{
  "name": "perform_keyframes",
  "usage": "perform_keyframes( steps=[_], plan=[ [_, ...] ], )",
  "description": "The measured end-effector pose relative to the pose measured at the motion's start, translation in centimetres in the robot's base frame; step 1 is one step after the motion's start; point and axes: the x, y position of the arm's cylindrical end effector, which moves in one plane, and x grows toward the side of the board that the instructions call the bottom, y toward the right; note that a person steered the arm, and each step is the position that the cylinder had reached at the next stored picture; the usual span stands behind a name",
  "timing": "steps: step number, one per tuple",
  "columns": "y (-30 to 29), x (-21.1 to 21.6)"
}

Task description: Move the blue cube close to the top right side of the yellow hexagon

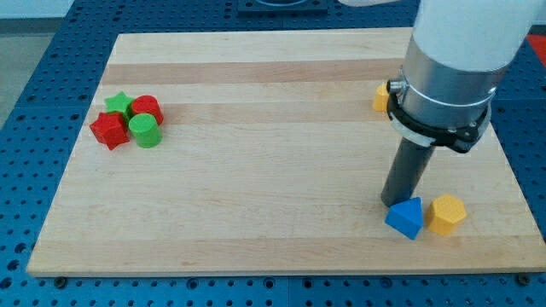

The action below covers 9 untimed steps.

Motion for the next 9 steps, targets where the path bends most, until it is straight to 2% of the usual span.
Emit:
perform_keyframes(
  steps=[1,2,4,5,6,7,8,9],
  plan=[
    [0.0,-2.4],
    [3.6,-6.3],
    [17.7,-11.2],
    [18.8,-16.3],
    [15.3,-21.1],
    [9.3,-22.3],
    [7.2,-19.3],
    [7.2,-14.5]
  ],
)
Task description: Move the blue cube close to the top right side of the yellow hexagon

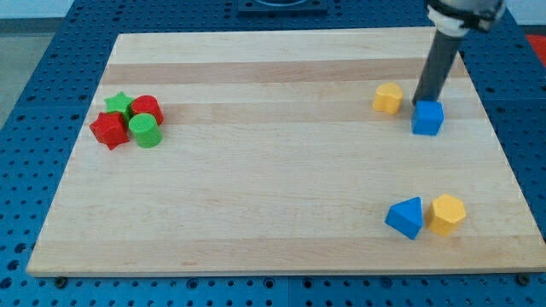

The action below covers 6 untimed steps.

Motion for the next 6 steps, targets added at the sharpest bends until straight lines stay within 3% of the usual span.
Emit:
perform_keyframes(
  steps=[2,4,6],
  plan=[
    [-1.3,-0.9],
    [-1.6,7.9],
    [-1.6,7.7]
  ],
)
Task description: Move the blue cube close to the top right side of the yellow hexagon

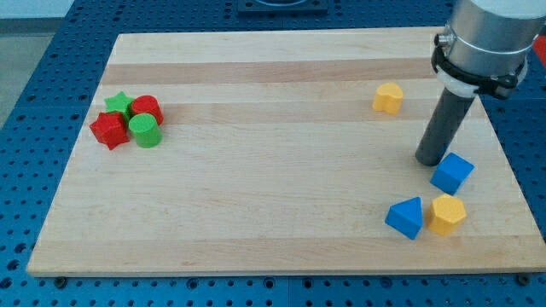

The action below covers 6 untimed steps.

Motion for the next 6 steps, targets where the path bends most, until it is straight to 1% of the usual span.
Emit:
perform_keyframes(
  steps=[1,4,6],
  plan=[
    [0.0,-1.6],
    [0.0,4.0],
    [0.0,4.6]
  ],
)
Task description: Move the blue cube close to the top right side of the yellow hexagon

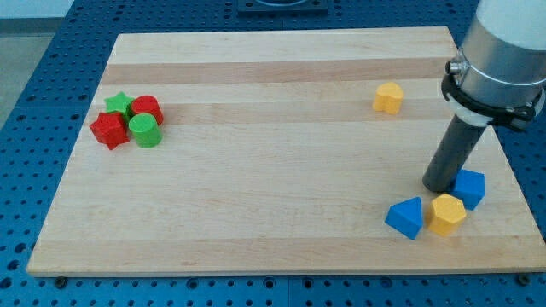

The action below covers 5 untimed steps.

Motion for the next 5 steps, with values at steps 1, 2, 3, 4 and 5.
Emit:
perform_keyframes(
  steps=[1,2,3,4,5],
  plan=[
    [0.1,-2.1],
    [1.0,-4.9],
    [1.8,-3.5],
    [1.6,-0.8],
    [1.1,-0.4]
  ],
)
